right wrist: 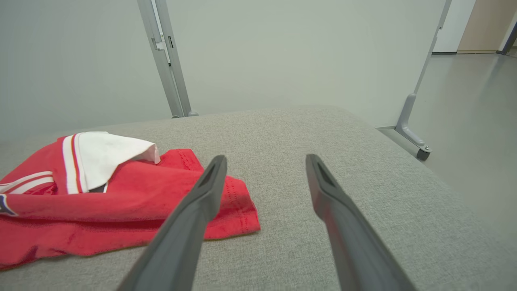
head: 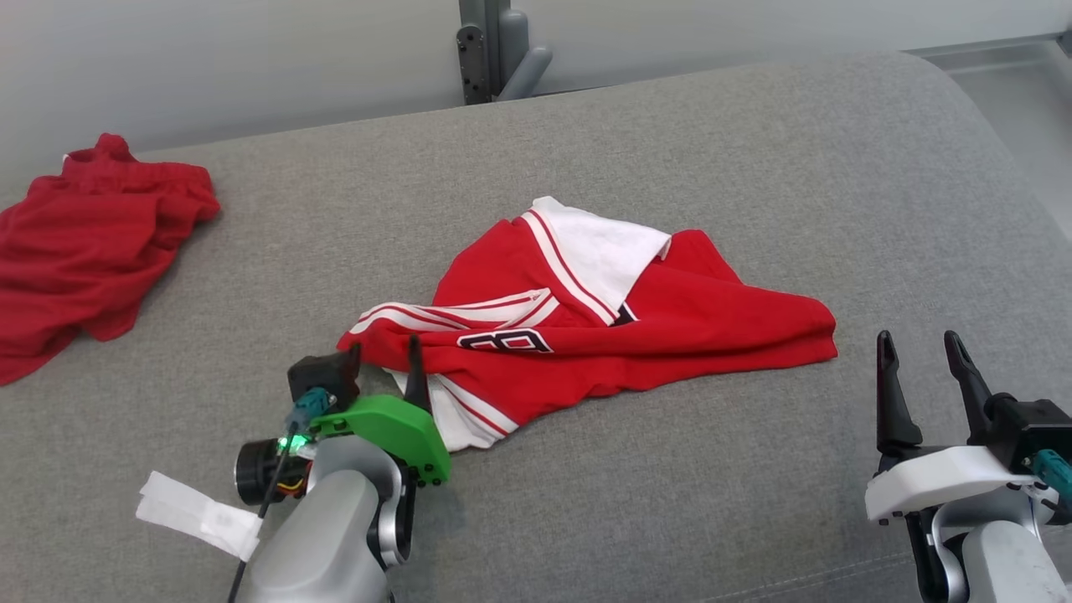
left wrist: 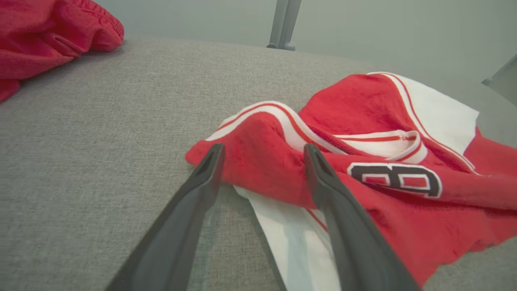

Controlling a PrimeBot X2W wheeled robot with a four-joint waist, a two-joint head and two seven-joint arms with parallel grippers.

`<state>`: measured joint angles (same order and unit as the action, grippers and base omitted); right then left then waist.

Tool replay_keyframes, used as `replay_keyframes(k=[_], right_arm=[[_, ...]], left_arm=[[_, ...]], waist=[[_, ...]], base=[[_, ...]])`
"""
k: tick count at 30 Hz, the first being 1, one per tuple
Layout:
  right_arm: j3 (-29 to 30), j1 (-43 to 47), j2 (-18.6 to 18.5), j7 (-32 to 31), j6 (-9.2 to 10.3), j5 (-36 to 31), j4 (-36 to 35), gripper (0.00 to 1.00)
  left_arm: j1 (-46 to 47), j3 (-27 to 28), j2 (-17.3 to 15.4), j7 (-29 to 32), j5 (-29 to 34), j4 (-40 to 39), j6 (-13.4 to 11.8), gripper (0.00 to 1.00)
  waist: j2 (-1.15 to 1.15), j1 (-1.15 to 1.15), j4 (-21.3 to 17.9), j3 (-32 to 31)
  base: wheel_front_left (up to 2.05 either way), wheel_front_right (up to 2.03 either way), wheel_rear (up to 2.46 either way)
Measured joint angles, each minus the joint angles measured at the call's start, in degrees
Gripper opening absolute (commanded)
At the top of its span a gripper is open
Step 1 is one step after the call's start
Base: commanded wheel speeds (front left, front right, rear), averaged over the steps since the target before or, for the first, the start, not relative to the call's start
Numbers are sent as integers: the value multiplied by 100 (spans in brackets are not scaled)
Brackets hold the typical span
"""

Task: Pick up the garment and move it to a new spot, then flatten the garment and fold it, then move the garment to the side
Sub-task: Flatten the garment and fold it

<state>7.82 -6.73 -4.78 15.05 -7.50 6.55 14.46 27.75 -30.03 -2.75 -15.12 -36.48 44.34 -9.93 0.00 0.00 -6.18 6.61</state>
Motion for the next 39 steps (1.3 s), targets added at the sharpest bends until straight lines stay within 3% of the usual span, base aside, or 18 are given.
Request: replay_keyframes(k=[1, 2, 3, 12, 17, 24, 25, 26, 27, 32, 39], right_arm=[[-8, 32, 21, 0, 0, -9, -29, 100], [-9, 54, 36, 0, 0, -12, -60, 100], [-5, 63, 49, 0, 0, -12, -85, 100], [116, 85, 149, 0, 0, -31, -265, 100], [31, 47, 178, 0, 0, 0, -269, 100], [-126, -59, 186, 0, 0, 154, -171, 100], [-133, -62, 188, 0, 0, 189, -160, 100], [-132, -62, 187, 0, 0, 220, -146, 100], [-124, -62, 187, 0, 0, 245, -137, 100], [0, -49, 187, 0, 0, 266, -119, 100], [88, 44, 191, 0, 0, 285, -146, 100]], left_arm=[[67, 23, 3, 0, 7, 129, -77, 50], [140, 52, 1, -1, 2, 207, -114, 29], [205, 80, 1, -1, -15, 250, -116, 0], [573, 86, 1, -1, 260, -307, 36, 0], [894, -231, 2, -1, 378, -511, 130, 0], [1206, -921, 4, -1, 257, -219, 185, 0], [1209, -1022, 3, -1, 170, -182, 193, 25], [1212, -1127, 0, -1, 125, -170, 244, 56], [1213, -1243, 1, -2, 89, -171, 296, 100], [1210, -1677, 5, -1, -191, -350, 421, 100], [1081, -1546, 4, -1, -215, -882, 371, 100]], waist=[[0, 0, -33, 27], [0, 0, -60, 57], [0, 0, -85, 87], [0, 0, -272, 294], [0, 0, -453, 385], [0, 0, -782, 545], [0, 0, -826, 571], [0, 0, -863, 599], [0, 0, -890, 630], [0, 0, -886, 708], [0, 0, -574, 608]], base=[[0, 0, 0], [0, 0, 0], [0, 0, 0], [0, 0, 0], [0, 0, 0], [0, 0, 0], [0, 0, 0], [0, 0, 0], [0, 0, 0], [0, 0, 0], [0, 0, 0]])
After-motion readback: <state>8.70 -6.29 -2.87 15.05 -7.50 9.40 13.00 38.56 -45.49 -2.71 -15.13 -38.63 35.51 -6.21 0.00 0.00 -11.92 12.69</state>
